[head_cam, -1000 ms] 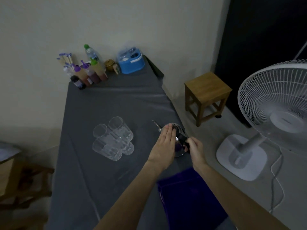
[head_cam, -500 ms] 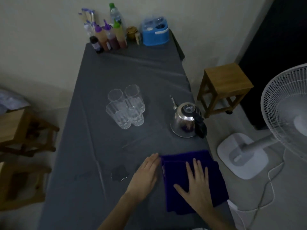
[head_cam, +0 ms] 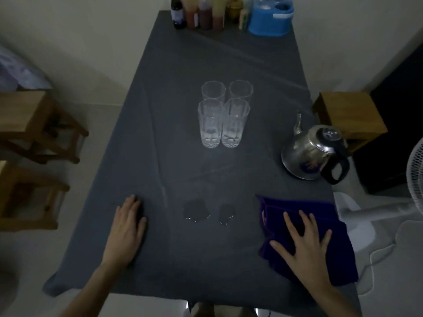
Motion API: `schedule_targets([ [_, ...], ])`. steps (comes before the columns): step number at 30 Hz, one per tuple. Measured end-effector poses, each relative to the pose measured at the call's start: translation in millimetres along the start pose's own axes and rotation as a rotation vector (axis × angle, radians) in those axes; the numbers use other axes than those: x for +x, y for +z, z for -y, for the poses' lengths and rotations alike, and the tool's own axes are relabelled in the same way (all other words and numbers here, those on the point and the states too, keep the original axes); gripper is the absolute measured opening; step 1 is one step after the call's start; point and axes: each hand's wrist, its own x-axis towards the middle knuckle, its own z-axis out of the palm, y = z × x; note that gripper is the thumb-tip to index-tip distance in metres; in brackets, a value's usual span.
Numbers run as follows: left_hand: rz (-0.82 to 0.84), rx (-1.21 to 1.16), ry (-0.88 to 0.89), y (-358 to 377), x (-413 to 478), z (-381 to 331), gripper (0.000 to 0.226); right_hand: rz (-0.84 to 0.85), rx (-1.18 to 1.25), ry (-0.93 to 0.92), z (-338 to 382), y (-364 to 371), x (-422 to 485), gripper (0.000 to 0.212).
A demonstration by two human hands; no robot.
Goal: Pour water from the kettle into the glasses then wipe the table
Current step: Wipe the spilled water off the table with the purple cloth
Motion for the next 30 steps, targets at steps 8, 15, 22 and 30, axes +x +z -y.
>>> schedule_targets([
  [8,-0.037,0.062,0.008,3,13,33,0.066,-0.077,0.058,0.141,20,7,3,0.055],
  [15,-0.039,0.071,0.01,7,15,38,0.065,-0.267,0.539,0.387,85,-14,24,0.051],
  [22,-0.04,0.037,0.011,5,16,36,0.066,-0.112,0.878,0.426,153,-26,60,0.074],
  [30,-0.029,0.023,0.014,3,17,37,0.068,0.014,-0.035,-0.171,119,-4,71,0.106],
])
